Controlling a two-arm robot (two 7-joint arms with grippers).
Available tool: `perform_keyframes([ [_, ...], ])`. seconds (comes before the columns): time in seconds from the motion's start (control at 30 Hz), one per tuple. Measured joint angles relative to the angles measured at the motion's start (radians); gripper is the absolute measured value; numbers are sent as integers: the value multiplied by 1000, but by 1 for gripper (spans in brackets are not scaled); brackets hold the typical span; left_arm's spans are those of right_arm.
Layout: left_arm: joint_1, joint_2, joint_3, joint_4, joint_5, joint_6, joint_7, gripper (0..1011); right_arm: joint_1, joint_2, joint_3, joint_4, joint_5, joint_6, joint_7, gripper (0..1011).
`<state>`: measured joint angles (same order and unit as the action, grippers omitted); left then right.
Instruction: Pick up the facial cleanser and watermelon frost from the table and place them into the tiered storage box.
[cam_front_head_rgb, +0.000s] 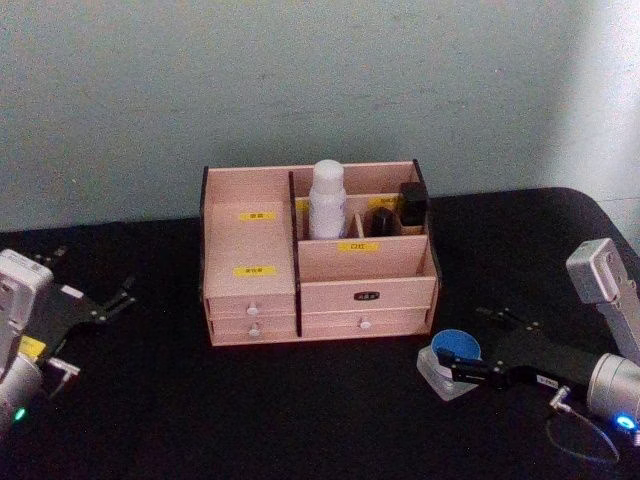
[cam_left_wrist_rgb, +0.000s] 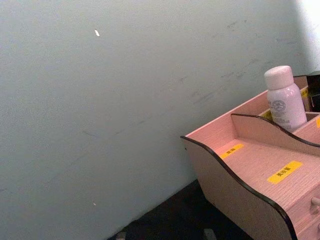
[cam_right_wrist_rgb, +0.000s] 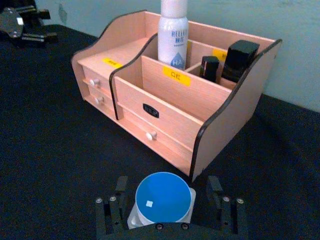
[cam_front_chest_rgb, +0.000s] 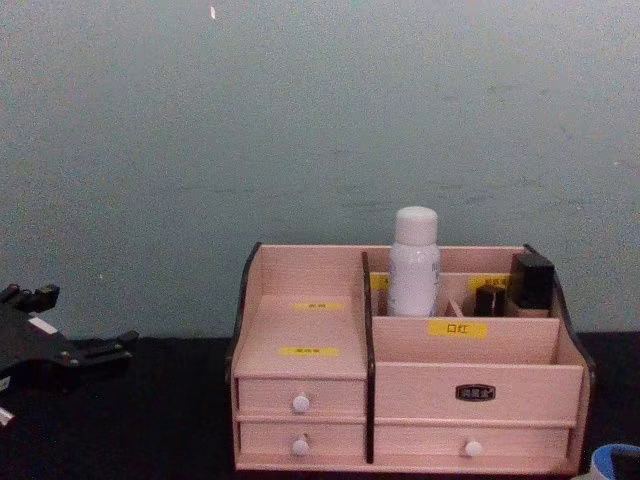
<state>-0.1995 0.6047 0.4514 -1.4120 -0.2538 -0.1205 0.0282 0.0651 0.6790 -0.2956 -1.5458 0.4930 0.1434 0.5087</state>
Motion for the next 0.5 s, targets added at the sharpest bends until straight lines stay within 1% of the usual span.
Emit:
perform_keyframes([
  [0.17, 0, 0, 0, 0, 0, 0, 0, 1001, 0, 0, -2, -4, 6, -5, 5, 1000],
  [0.5, 0, 0, 0, 0, 0, 0, 0, 1001, 7, 0, -17, 4, 8, 0, 8, 1000],
])
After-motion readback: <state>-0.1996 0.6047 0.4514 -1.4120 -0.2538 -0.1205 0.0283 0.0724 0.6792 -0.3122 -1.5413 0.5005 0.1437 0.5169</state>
